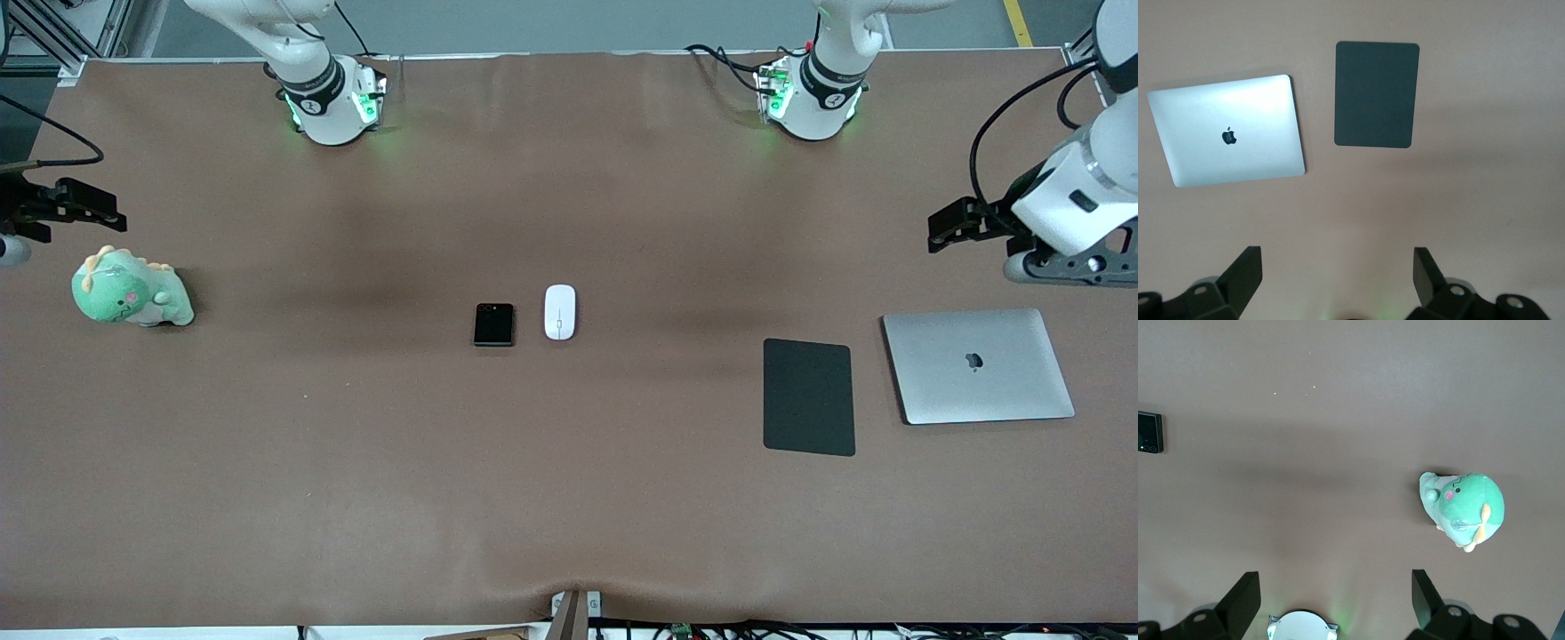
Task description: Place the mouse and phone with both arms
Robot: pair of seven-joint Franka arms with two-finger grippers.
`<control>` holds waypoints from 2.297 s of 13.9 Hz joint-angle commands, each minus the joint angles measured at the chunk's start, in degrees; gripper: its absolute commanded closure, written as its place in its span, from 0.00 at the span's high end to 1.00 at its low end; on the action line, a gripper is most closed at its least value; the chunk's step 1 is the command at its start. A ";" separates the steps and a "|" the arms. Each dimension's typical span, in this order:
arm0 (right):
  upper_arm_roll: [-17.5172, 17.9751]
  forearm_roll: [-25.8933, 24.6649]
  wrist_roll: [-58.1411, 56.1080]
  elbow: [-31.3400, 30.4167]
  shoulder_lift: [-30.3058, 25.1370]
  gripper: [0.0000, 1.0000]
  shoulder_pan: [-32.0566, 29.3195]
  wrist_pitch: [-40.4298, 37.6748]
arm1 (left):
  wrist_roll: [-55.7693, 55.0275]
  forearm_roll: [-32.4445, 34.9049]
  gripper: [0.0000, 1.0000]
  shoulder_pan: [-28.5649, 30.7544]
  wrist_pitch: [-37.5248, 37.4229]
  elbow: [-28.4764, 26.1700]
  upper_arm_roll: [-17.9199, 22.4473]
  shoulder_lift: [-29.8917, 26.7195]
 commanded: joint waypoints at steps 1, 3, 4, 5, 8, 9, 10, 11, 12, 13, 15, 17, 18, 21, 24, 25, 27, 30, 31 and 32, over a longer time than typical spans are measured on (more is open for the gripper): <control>0.56 0.60 -0.77 0.95 0.41 1.00 -0.84 -0.77 | -1.45 -0.87 1.00 -0.69 -0.14 0.88 -0.59 2.13; 0.56 0.60 -0.68 1.04 0.41 1.00 -0.84 -0.77 | -1.54 -1.31 1.00 -2.70 1.34 0.79 -1.03 3.19; 0.47 0.60 -0.68 1.04 0.41 1.00 -0.93 -0.77 | -1.80 -2.09 1.00 -3.76 2.66 0.79 -1.03 4.76; 0.56 0.51 -0.59 1.13 0.50 1.00 -0.93 -0.77 | -2.59 -2.88 1.00 -4.72 3.20 0.88 -1.21 5.47; 0.56 0.60 -0.59 2.96 2.68 1.00 -0.67 -1.55 | -7.85 -3.59 1.00 -9.20 6.00 0.88 -1.47 7.58; 0.74 0.77 -0.59 3.49 3.83 1.00 -0.41 -2.69 | -9.35 -4.29 1.00 -10.78 6.80 0.79 -1.47 8.28; 0.82 1.04 -0.50 3.76 4.53 1.00 -0.14 -3.14 | -11.10 -5.26 1.00 -12.36 7.33 0.88 -1.47 8.99; 0.83 1.30 -0.42 3.85 5.06 1.00 0.12 -2.97 | -12.69 -5.87 1.00 -13.86 8.11 0.88 -1.47 9.52; 0.83 1.30 -0.33 3.85 5.76 1.00 0.12 -2.88 | -13.75 -5.97 1.00 -15.44 8.82 0.79 -1.47 10.04; 0.83 1.74 -0.33 3.85 6.55 1.00 0.30 -2.62 | -15.24 -5.97 1.00 -17.28 9.52 0.79 -1.47 10.83; 0.83 3.14 -0.24 3.85 8.31 1.00 0.30 -2.44 | -19.53 -5.97 1.00 -21.59 12.24 0.79 -1.47 13.11; 0.83 3.06 -0.24 3.85 9.37 1.00 0.21 -1.48 | -24.63 -5.97 1.00 -26.33 16.36 0.79 -1.47 15.92; 0.74 3.06 -0.24 3.85 9.90 1.00 0.21 -0.26 | -27.18 -5.79 1.00 -28.44 18.82 0.79 -1.47 17.50; 0.74 2.98 -0.24 3.76 10.87 1.00 0.56 3.87 | -35.26 -5.09 1.00 -34.16 27.43 0.79 -1.21 23.21; 0.74 2.97 -0.15 3.76 11.66 1.00 0.74 4.59 | -38.19 -5.00 1.00 -37.42 33.07 0.88 -1.03 28.05; 0.74 3.15 -0.06 3.68 12.44 1.00 0.56 4.76 | -38.45 -5.00 1.00 -38.39 34.39 0.88 -1.03 29.20; 0.74 3.06 -0.06 3.59 13.15 1.00 0.65 7.47 | -38.54 -5.00 1.00 -40.23 38.51 0.97 -0.86 31.92; 0.74 2.80 -0.41 3.67 15.08 1.00 0.30 11.43 | -40.29 -3.26 1.00 -42.17 43.70 1.06 -0.77 35.00; 0.74 2.88 -0.85 3.67 15.78 1.00 0.39 11.71 | -41.69 -0.20 1.00 -42.78 44.50 0.97 -0.77 35.62; 0.74 2.89 -0.77 3.59 16.23 1.00 0.65 11.71 | -44.05 2.53 1.00 -43.31 44.60 0.97 -0.86 36.23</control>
